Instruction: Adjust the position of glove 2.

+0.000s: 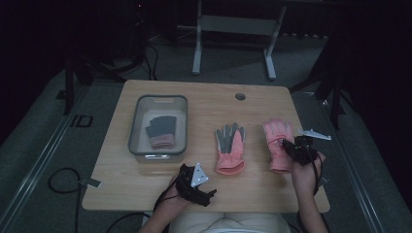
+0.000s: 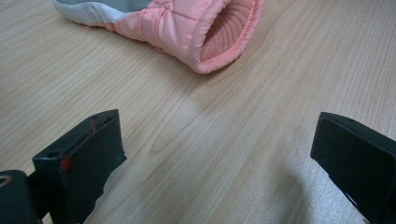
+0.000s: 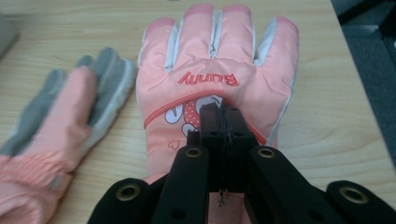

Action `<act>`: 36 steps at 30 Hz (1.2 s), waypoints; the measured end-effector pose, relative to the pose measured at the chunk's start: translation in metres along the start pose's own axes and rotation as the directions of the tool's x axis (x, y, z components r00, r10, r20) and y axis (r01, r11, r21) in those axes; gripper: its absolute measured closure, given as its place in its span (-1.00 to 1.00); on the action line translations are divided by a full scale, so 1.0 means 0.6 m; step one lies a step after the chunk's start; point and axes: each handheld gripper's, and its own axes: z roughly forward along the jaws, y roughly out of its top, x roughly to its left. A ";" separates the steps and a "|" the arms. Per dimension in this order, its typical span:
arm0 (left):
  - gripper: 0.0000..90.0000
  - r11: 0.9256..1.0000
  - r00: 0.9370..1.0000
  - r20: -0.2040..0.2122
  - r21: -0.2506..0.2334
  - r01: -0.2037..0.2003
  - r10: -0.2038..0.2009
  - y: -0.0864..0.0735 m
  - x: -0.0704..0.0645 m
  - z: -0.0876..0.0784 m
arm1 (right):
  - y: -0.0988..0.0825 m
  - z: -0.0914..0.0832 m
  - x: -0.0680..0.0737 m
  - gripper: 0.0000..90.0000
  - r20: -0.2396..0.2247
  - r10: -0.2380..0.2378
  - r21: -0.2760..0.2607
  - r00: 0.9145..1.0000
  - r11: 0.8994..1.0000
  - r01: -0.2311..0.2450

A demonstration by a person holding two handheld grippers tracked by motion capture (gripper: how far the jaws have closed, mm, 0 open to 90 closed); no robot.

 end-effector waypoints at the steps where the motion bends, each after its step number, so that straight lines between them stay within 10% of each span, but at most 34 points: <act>1: -0.96 1.000 1.000 0.000 0.000 0.000 0.000 0.000 0.000 0.000 | -0.002 0.006 -0.001 0.98 0.004 0.005 0.004 1.000 1.000 -0.005; 12: -0.96 1.000 1.000 0.001 0.006 -0.006 0.006 -0.001 0.001 0.001 | -0.031 0.081 -0.022 0.95 0.057 0.047 0.076 0.997 0.996 -0.051; 23: -0.96 1.000 1.000 0.002 0.008 -0.007 0.007 -0.001 0.001 0.001 | -0.028 0.083 -0.030 0.77 0.043 0.037 0.079 0.998 0.996 -0.040; 31: -0.96 1.000 1.000 0.014 0.009 -0.009 0.009 -0.001 0.002 0.001 | 0.000 0.048 -0.049 0.60 -0.030 -0.095 0.039 0.995 0.995 0.096; 36: -0.96 1.000 1.000 0.014 0.010 -0.010 0.009 -0.001 0.003 0.002 | 0.016 0.037 -0.062 0.56 -0.136 -0.188 0.046 0.973 0.980 0.196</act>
